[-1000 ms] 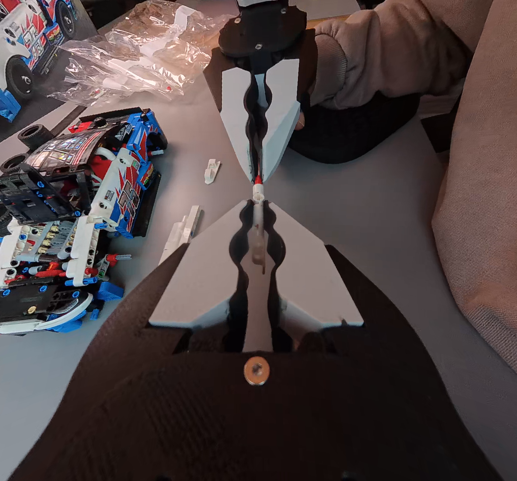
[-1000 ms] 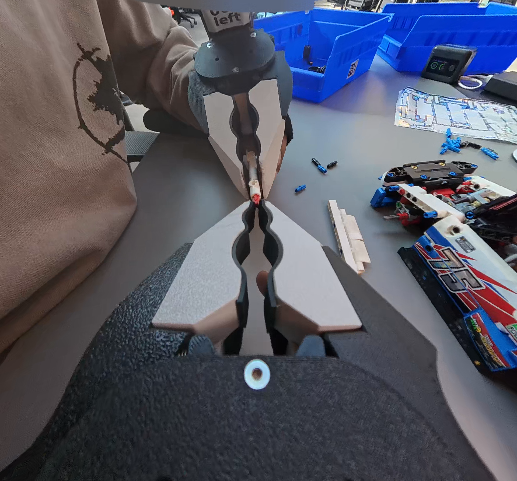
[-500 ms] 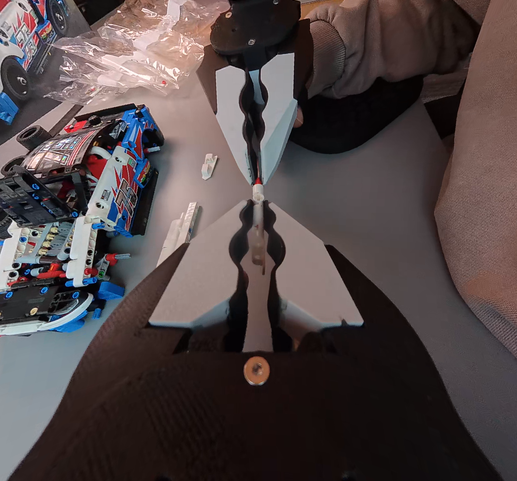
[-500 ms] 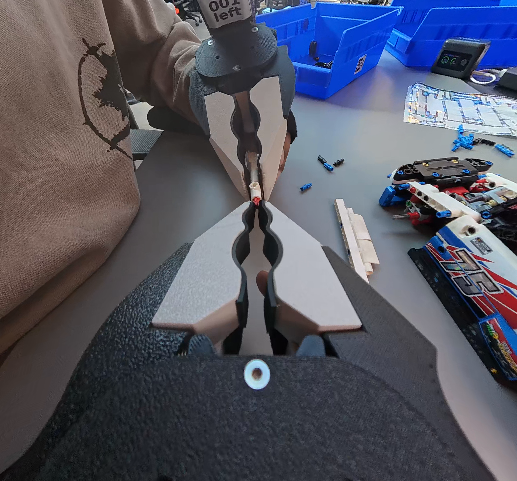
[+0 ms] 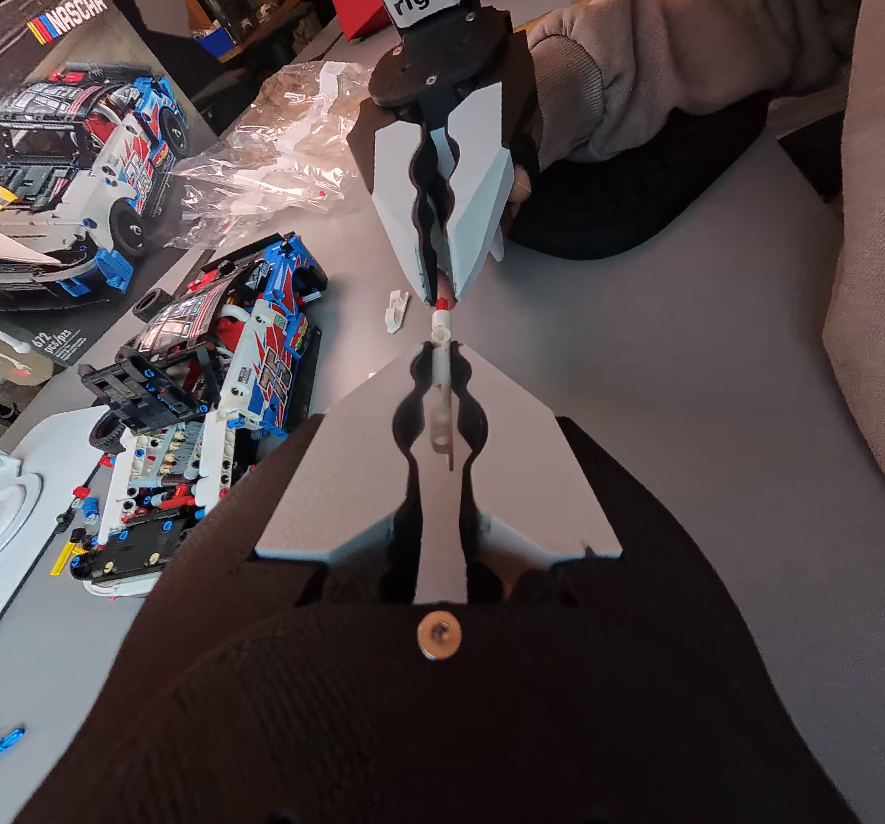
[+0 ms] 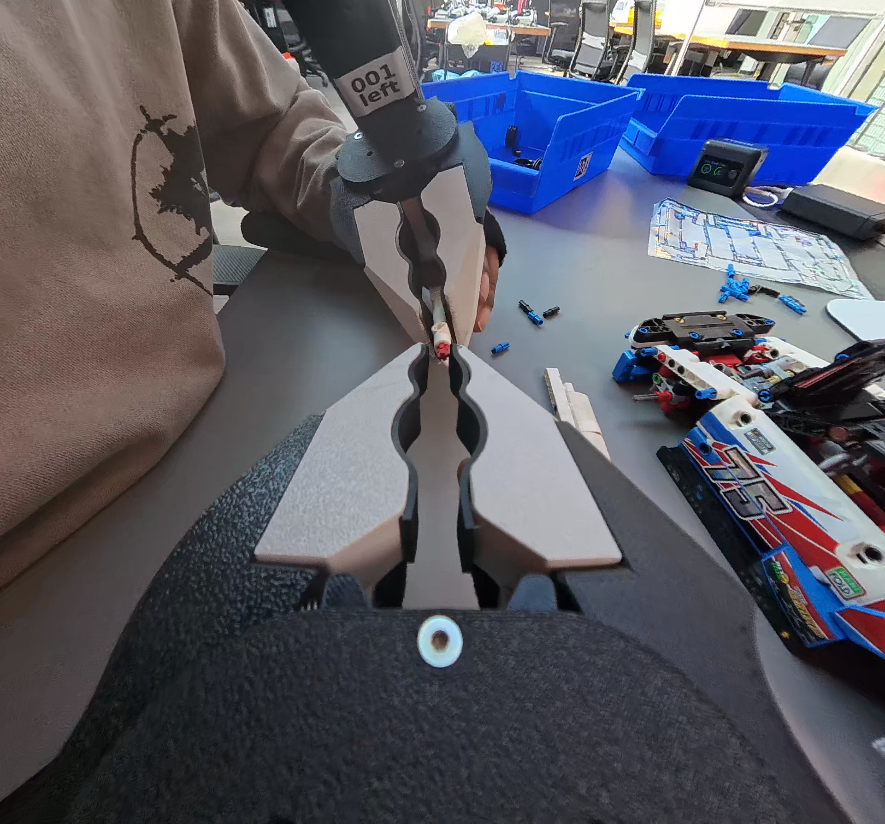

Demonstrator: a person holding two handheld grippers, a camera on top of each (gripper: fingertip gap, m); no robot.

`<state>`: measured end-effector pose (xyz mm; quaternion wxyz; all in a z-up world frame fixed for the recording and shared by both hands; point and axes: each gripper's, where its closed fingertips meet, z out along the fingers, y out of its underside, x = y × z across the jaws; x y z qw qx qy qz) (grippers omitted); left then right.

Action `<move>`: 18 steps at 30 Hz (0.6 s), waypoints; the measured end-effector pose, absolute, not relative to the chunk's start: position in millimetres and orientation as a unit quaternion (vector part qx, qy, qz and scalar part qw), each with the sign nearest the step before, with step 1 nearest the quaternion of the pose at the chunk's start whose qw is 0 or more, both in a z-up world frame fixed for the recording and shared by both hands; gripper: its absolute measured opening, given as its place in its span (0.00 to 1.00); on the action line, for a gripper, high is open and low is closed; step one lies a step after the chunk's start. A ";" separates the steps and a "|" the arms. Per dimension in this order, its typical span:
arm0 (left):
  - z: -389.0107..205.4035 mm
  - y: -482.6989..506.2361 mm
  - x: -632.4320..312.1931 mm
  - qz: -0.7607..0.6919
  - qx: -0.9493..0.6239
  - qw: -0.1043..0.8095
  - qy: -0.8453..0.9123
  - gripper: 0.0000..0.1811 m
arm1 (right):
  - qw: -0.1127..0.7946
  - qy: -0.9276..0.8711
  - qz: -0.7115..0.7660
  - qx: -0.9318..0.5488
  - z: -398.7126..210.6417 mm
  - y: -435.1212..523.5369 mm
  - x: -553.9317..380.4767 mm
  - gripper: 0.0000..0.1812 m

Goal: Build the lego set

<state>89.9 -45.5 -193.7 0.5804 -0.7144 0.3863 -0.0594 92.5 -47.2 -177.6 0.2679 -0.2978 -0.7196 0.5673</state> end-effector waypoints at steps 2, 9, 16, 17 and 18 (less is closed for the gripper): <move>-192.0 -46.1 90.4 -0.089 -0.716 0.582 0.374 0.03 | 0.273 -0.716 0.568 -0.300 -175.9 -44.6 91.7 0.04; -180.0 -53.9 99.9 -0.332 -0.725 0.543 0.262 0.03 | 0.271 -0.722 0.569 -0.287 -176.2 -51.3 93.8 0.09; -181.1 -55.5 104.8 -0.414 -0.727 0.503 0.218 0.04 | 0.222 -0.708 0.588 -0.323 -174.6 -56.8 92.0 0.02; -180.6 -53.1 101.9 -0.409 -0.728 0.508 0.213 0.03 | 0.200 -0.696 0.595 -0.349 -174.7 -52.4 89.5 0.02; -179.7 -50.6 98.2 -0.396 -0.728 0.518 0.211 0.05 | 0.169 -0.681 0.603 -0.379 -176.3 -48.0 87.1 0.02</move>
